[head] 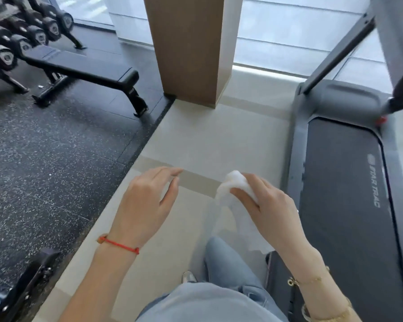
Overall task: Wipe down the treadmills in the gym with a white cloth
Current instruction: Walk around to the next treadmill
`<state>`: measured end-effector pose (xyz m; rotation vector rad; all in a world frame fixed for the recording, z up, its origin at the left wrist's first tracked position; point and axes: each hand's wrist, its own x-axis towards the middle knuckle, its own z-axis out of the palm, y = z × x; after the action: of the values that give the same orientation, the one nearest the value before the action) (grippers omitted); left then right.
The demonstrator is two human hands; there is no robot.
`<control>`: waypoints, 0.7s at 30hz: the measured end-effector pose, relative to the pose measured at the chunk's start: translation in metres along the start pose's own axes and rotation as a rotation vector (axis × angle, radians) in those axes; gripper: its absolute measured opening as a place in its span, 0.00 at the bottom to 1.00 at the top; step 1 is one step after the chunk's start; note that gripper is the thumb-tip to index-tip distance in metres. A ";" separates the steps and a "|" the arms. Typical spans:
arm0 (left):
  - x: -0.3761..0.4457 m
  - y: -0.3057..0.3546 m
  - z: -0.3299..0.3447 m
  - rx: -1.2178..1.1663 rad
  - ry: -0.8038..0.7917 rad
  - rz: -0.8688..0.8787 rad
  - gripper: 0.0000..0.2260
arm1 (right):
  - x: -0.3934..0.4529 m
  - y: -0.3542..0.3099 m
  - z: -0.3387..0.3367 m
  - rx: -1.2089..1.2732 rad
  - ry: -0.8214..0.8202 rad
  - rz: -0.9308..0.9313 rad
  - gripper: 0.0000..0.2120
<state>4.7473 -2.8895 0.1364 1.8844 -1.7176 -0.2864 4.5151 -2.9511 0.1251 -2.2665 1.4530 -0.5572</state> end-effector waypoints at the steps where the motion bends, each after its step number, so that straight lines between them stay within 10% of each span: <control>1: 0.019 -0.002 0.004 -0.007 -0.014 0.025 0.14 | 0.013 0.003 -0.001 -0.001 0.024 0.022 0.22; 21: 0.431 0.106 0.155 -0.193 -0.170 0.516 0.12 | 0.276 0.176 -0.096 -0.155 0.352 0.343 0.22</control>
<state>4.6438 -3.3479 0.1588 1.2551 -2.1317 -0.3970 4.4372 -3.2821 0.1472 -2.0282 2.0690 -0.7834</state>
